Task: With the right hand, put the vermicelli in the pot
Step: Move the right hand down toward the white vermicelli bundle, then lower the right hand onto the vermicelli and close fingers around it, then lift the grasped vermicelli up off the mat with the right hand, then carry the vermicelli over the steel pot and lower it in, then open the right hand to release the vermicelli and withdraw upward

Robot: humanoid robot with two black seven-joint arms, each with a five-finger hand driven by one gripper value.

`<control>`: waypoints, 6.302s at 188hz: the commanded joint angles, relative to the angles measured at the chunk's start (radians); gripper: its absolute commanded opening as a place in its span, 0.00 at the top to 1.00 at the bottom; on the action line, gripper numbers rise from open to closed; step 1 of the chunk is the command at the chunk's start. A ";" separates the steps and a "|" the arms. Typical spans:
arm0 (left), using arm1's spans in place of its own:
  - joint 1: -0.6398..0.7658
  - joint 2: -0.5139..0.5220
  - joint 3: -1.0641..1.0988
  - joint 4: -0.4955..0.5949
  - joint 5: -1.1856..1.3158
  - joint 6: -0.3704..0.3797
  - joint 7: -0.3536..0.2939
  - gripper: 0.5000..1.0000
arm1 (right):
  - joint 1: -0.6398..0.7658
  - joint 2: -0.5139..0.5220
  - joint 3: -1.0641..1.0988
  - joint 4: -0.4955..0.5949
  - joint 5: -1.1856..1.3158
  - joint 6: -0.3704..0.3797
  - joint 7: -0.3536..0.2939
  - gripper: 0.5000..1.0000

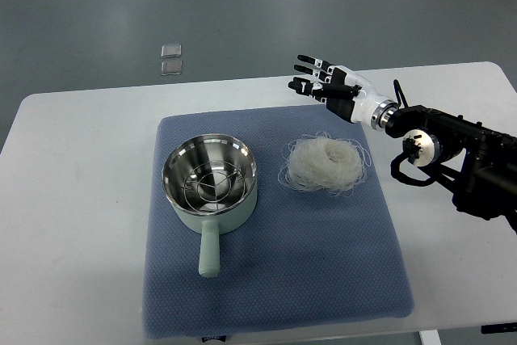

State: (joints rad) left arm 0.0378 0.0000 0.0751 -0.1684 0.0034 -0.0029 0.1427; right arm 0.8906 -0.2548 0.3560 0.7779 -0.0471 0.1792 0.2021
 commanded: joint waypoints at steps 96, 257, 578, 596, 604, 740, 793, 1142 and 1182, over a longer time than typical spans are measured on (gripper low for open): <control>-0.010 0.000 0.005 0.012 -0.002 0.009 0.000 0.00 | -0.001 -0.015 -0.025 0.001 -0.149 0.008 0.003 0.16; -0.010 0.000 0.002 0.010 0.000 0.009 0.000 0.00 | 0.013 -0.083 -0.031 0.070 -0.708 0.063 0.011 0.16; -0.010 0.000 0.002 0.010 0.000 0.009 0.000 0.00 | 0.028 -0.219 -0.158 0.215 -1.238 -0.037 0.106 0.16; -0.010 0.000 0.003 0.010 0.000 0.009 0.002 0.00 | 0.028 -0.215 -0.190 0.208 -1.245 -0.061 0.105 0.16; -0.012 0.000 0.003 0.010 0.000 0.009 0.000 0.00 | 0.028 -0.213 -0.206 0.202 -1.245 -0.067 0.105 0.16; -0.010 0.000 0.003 0.010 0.000 0.008 0.002 0.00 | 0.019 -0.202 -0.219 0.161 -1.248 -0.087 0.102 1.00; -0.012 0.000 0.003 0.010 0.000 0.009 0.002 0.00 | 0.033 -0.208 -0.203 0.162 -1.246 -0.092 0.102 1.00; -0.010 0.000 0.003 0.010 0.000 0.009 0.000 0.00 | 0.005 0.036 0.020 0.339 -1.156 -0.150 0.128 0.22; -0.012 0.000 0.003 0.010 0.000 0.009 0.000 0.00 | 0.007 0.016 0.023 0.328 -1.146 -0.152 0.131 0.21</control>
State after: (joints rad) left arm 0.0268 0.0000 0.0778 -0.1580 0.0031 0.0060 0.1434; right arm 0.8955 -0.2293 0.3761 1.1106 -1.2008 0.0285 0.3299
